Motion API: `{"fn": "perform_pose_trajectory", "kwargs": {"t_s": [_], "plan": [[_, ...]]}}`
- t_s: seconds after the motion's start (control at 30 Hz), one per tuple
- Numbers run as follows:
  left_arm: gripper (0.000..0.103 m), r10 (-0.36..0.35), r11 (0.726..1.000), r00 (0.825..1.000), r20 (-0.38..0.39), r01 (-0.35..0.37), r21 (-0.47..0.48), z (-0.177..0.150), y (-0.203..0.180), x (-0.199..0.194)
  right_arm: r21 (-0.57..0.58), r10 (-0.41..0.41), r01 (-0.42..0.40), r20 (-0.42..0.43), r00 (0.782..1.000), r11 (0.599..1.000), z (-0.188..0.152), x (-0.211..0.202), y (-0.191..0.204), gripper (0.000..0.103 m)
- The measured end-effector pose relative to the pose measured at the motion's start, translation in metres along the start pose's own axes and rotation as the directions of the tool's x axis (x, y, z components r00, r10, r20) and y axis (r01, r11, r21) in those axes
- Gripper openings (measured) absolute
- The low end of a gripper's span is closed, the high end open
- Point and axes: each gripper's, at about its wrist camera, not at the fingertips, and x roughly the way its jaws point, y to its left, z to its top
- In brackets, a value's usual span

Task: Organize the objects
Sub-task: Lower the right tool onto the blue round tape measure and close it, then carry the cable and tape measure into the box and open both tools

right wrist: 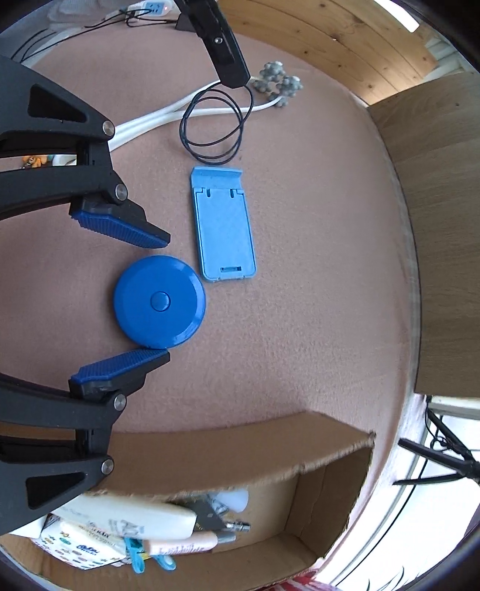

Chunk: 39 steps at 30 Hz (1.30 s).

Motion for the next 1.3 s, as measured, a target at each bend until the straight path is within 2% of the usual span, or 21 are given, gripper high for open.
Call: {"fn": "perform_pose_trajectory", "kwargs": {"t_s": [0.1,0.2,0.33,0.57,0.77,0.93,1.3], "plan": [[0.001,-0.005,1.000,1.000,-0.003,0.005,-0.006,-0.004,0.002,0.000,-0.032,-0.022,0.022,0.011,1.000,0.999,-0.001,0.001,0.006,0.054],[0.002,-0.010,1.000,1.000,0.006,0.010,-0.013,-0.005,0.000,-0.001,-0.027,-0.013,0.014,0.024,1.000,1.000,-0.006,-0.001,0.005,0.046],[0.001,-0.024,1.000,0.999,0.025,0.025,-0.020,-0.003,-0.004,-0.011,0.017,0.057,-0.057,0.022,0.998,0.998,-0.011,-0.007,-0.002,0.046],[0.001,-0.059,0.998,0.997,0.056,0.059,0.001,0.001,-0.021,-0.027,0.056,0.127,-0.130,0.061,0.990,0.990,-0.025,-0.032,-0.009,0.046],[0.001,-0.083,0.996,0.993,0.089,0.081,0.033,0.007,-0.054,-0.037,0.075,0.151,-0.161,0.128,0.980,0.984,-0.036,-0.064,-0.021,0.046],[0.002,-0.118,0.991,0.988,0.096,0.110,0.078,0.012,-0.087,-0.039,0.103,0.139,-0.159,0.173,0.975,0.982,-0.043,-0.087,-0.043,0.046],[0.002,-0.187,0.970,0.979,0.079,0.171,0.175,0.033,-0.169,-0.023,0.182,0.071,-0.116,0.238,0.969,0.976,-0.069,-0.121,-0.106,0.046]]}}
